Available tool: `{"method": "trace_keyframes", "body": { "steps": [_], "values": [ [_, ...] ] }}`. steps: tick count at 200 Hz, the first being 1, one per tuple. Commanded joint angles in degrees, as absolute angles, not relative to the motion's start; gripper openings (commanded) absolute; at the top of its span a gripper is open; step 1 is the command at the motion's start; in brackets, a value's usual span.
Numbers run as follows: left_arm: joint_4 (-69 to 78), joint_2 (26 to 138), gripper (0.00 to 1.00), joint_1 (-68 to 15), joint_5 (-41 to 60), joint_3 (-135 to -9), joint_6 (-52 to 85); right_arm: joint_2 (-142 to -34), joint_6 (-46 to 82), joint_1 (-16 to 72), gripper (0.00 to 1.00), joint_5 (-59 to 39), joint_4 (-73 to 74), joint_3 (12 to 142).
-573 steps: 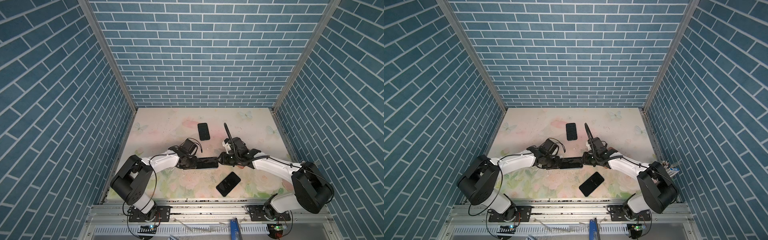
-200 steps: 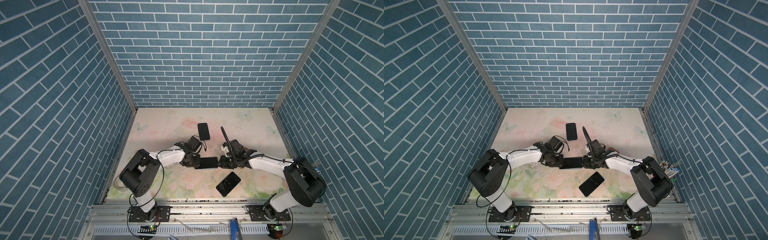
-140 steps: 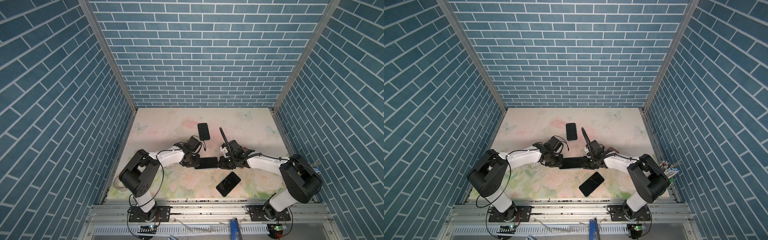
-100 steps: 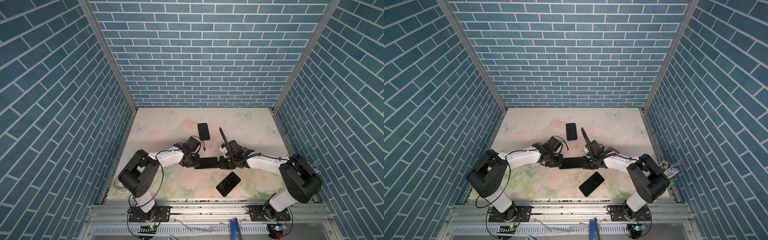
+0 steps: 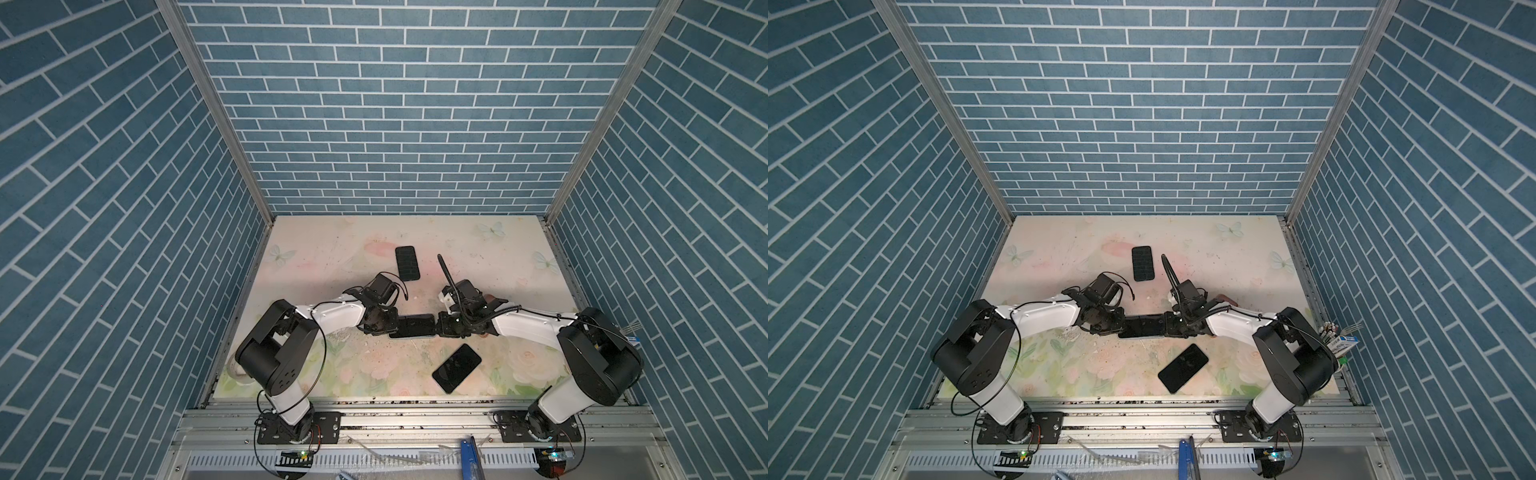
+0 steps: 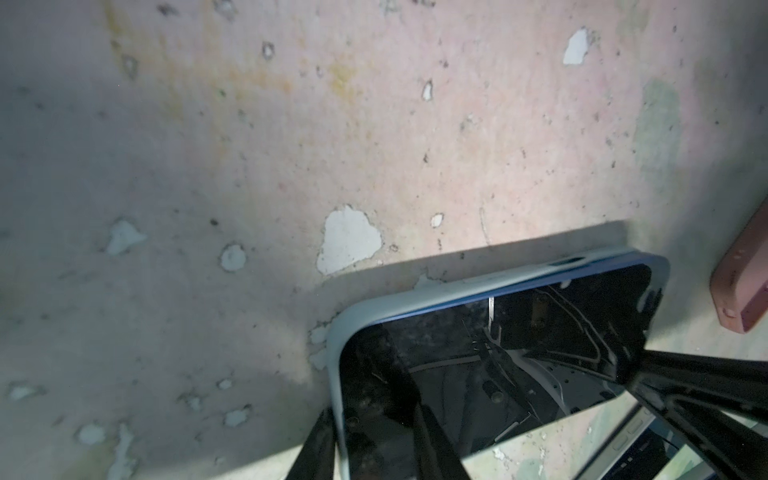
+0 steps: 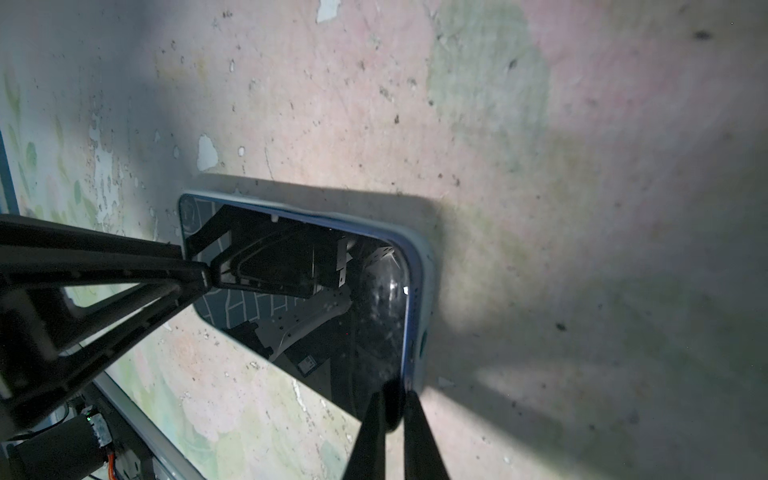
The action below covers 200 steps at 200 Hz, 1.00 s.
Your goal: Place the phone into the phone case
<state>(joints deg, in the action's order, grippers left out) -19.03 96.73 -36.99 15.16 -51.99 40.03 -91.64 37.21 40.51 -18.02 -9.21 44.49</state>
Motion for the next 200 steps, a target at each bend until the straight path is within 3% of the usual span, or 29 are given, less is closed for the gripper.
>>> {"method": "trace_keyframes", "body": {
  "steps": [1,57,75,126,200],
  "values": [
    [-12.1,100.5,0.33,-38.7,21.1,-49.8,40.4,-96.3,37.3,43.8,0.10,-19.7,-7.0,44.0],
    [-13.2,99.8,0.33,-38.7,20.7,-50.1,39.8,-97.5,37.8,45.0,0.10,-18.6,-6.2,43.4],
    [-17.7,97.4,0.33,-38.7,17.8,-51.5,37.5,-94.5,34.9,44.4,0.02,-15.6,-10.8,45.0],
    [-30.3,89.4,0.34,-38.8,9.6,-55.3,33.0,-88.0,29.4,36.6,0.08,-15.6,-18.8,51.2],
    [-21.0,85.8,0.33,-44.8,11.3,-46.3,40.6,-103.7,25.4,33.9,0.10,-20.2,-20.4,67.0]
  ]
}}
